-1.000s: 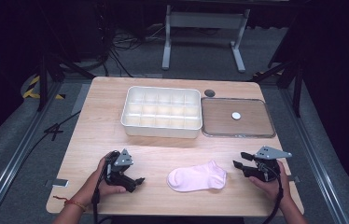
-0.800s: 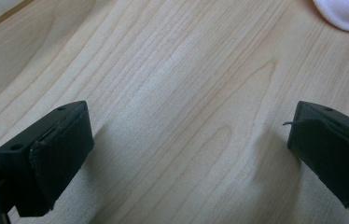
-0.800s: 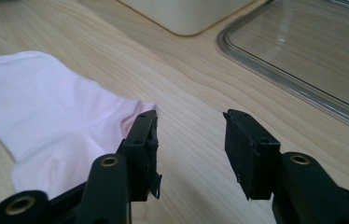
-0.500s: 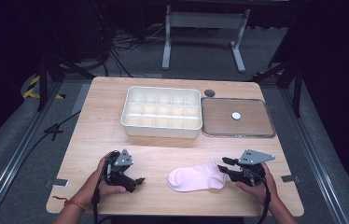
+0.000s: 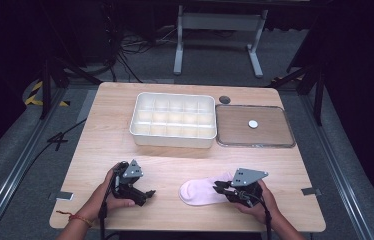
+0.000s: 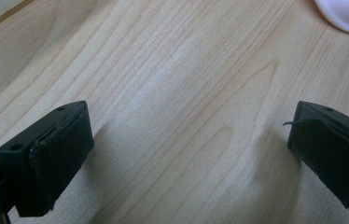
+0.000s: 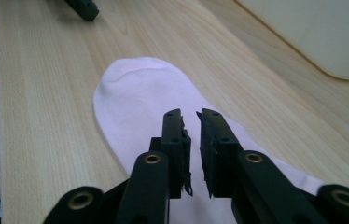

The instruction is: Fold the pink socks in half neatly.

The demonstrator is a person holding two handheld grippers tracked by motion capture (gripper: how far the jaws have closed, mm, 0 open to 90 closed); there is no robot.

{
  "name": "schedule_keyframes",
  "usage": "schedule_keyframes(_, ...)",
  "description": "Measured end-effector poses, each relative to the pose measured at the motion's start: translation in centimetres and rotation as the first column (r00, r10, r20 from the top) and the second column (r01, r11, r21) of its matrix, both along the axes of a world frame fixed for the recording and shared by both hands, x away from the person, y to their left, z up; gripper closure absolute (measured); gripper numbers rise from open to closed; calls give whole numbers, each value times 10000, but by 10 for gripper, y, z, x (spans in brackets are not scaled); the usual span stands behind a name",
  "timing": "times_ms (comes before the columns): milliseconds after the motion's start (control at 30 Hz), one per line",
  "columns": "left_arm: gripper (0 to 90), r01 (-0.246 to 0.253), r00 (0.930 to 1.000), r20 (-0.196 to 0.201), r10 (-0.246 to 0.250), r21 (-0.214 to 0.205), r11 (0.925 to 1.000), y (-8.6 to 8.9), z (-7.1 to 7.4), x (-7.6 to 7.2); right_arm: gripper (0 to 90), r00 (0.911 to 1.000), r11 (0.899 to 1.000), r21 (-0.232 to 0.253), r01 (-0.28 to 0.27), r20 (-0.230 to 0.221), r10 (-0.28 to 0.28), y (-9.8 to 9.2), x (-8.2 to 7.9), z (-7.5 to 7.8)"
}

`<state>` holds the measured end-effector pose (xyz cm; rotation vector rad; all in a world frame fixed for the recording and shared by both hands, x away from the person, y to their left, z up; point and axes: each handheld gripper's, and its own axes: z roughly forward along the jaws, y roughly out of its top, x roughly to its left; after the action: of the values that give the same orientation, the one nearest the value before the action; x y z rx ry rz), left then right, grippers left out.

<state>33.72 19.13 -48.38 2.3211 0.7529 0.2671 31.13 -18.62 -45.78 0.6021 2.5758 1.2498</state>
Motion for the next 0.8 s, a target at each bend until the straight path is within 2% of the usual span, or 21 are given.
schedule_keyframes(167, 32, -204, 9998, -88, 205, 94, 9997, -2, 2, -1, 846, 9996, 9993, -252, -265, -89, 263, 9, -1, -7)
schedule_keyframes(267, 161, -644, 9979, -57, 643, -286, 9975, -6, 4, 0, 848, 9995, 9994, -291, -195, -239, 189, 12, 0, -12)
schedule_keyframes(300, 161, -611, 9977, -338, 591, -601, 9963, -8, 5, 1, 849, 9995, 9989, -437, -184, -262, 173, 13, 0, -14)
schedule_keyframes(333, 188, -611, 9977, -338, 591, -601, 9963, -8, 5, 1, 849, 9995, 9989, -437, -184, -262, 173, 13, 0, -14)
schedule_keyframes(433, 231, -690, 9951, -787, 603, -1132, 9912, -16, 6, 4, 857, 9990, 9977, -602, -300, -339, 280, 17, -1, -20)
schedule_keyframes(533, 259, -397, 9953, -933, 270, -1371, 9898, -30, 8, 5, 867, 9988, 9978, -576, -333, -376, 312, 19, -2, -21)
schedule_keyframes(600, 274, -192, 9951, -992, 21, -1721, 9849, -41, 10, 5, 871, 9986, 9982, -466, -369, -386, 351, 20, -3, -22)
schedule_keyframes(667, 274, 40, 9932, -1134, -266, -1954, 9807, -52, 10, 5, 876, 9989, 9976, -565, -407, -255, 393, 21, -4, -21)
schedule_keyframes(700, 273, 177, 9924, -1157, -415, -1998, 9797, -59, 9, 5, 876, 9990, 9973, -614, -399, -213, 387, 21, -4, -21)
schedule_keyframes(800, 274, 429, 9934, -974, -613, -1807, 9826, -75, 9, 4, 876, 9989, 9976, -554, -410, -247, 396, 21, -4, -22)
